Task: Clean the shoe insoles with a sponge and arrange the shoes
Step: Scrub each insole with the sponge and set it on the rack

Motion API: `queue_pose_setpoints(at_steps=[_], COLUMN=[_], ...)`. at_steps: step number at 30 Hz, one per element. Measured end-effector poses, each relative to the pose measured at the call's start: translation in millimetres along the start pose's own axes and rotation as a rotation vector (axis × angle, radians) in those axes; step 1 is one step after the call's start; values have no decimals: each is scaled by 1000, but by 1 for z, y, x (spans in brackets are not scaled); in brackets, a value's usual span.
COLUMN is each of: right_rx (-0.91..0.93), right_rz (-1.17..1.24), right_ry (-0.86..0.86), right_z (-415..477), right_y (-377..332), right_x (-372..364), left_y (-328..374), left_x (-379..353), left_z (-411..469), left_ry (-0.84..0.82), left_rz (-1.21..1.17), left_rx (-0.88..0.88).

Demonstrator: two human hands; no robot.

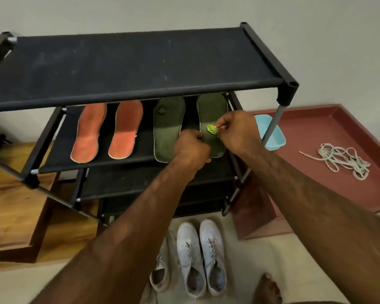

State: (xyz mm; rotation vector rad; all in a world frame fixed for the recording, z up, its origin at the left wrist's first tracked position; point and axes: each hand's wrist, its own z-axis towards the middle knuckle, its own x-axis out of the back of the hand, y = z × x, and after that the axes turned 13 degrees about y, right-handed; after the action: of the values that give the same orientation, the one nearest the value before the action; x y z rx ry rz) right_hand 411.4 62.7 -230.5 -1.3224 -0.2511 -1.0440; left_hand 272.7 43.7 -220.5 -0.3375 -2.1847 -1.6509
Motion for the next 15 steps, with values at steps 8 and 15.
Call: queue_pose_setpoints(at_steps=[8,15], right_rx=[-59,-255], right_rz=[192,590], right_ry=[97,-80], right_z=[-33,-161], right_y=[-7,-33], right_x=[25,73], left_y=[-3,-28], left_x=[20,51], left_z=[-22,-134], left_ry=[74,-24], left_rz=[96,-372], left_rx=[-209,-128])
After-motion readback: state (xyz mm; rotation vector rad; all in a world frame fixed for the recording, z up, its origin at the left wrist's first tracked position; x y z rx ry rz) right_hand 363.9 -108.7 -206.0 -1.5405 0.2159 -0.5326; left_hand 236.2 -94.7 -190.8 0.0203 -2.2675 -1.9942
